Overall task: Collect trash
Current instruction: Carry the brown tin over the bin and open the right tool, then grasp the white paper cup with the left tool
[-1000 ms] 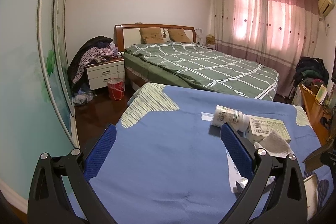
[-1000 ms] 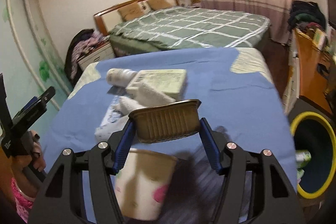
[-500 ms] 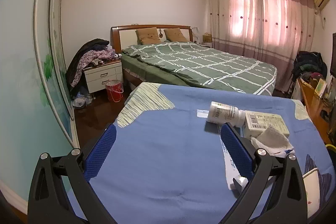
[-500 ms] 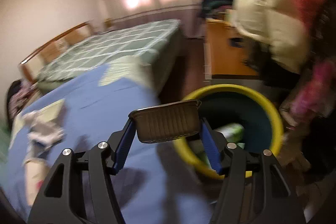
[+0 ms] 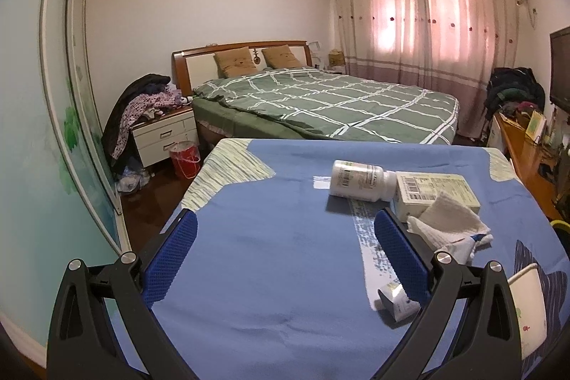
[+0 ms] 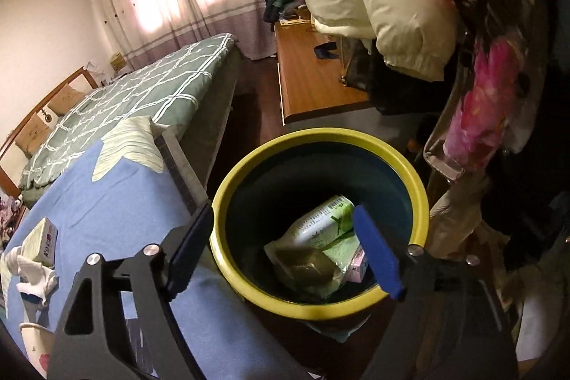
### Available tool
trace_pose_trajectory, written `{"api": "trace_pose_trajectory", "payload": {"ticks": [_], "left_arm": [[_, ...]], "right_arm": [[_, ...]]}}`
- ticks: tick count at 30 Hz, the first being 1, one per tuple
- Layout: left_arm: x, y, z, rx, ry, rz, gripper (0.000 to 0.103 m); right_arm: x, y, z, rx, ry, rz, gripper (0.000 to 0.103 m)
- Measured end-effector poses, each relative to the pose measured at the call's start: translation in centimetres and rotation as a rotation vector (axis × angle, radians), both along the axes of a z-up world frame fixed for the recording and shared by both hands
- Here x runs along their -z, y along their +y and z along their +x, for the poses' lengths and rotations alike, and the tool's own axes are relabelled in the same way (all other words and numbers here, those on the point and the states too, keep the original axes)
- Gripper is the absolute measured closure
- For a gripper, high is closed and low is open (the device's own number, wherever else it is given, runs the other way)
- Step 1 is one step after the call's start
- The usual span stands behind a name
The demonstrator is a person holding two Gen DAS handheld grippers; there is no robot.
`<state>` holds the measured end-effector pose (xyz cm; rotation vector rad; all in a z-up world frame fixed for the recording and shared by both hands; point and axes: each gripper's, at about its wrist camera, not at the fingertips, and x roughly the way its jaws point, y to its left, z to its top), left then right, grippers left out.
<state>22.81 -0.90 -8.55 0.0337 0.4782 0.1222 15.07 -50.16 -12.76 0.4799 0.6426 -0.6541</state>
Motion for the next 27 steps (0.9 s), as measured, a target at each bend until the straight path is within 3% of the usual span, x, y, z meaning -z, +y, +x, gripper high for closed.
{"api": "trace_pose_trajectory", "payload": {"ticks": [14, 27], "left_arm": [[-1.0, -5.8, -3.3, 0.143, 0.021, 0.048, 0.005], [0.6, -14.7, -9.3, 0.312, 0.188, -0.084, 0.005]], "right_arm": [[-0.6, 1.0, 0.1, -0.009, -0.001, -0.045, 0.021], [-0.9, 1.2, -0.1, -0.039, -0.035, -0.034, 0.02]]}}
